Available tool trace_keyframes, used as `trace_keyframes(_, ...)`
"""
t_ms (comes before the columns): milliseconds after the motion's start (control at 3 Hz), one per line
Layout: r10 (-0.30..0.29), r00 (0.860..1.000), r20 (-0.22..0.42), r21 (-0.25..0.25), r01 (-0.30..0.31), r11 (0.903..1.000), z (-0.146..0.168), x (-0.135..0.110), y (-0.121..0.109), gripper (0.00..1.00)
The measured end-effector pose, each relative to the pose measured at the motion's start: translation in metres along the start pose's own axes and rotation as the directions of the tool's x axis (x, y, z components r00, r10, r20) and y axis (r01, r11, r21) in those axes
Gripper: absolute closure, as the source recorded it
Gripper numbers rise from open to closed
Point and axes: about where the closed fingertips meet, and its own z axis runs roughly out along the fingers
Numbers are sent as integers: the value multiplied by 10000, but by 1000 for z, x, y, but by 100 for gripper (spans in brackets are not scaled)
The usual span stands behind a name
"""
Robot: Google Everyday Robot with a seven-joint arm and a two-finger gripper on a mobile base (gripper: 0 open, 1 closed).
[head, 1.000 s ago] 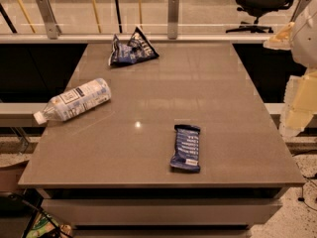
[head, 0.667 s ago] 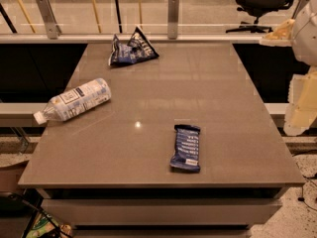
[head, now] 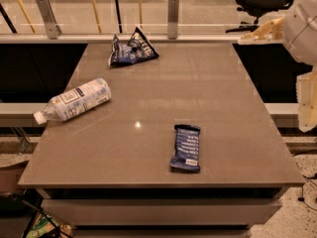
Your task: Move rxbar blueberry near blue chip bag
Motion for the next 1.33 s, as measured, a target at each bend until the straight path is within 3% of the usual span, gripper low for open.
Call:
trace_keyframes(333, -2097, 9778, -42, -335, 2094, 9773, 7, -9, -3, 0)
trace_keyframes(667, -4277, 9033, 341, -799, 4291, 8997, 21, -20, -8, 0)
trace_keyframes(1000, -5927, 7999, 941, -924, 5997, 7948, 33, -27, -15, 0)
trace_keyframes(1333, -7157, 6825, 1481, -710, 7292, 6806, 47, -29, -24, 0)
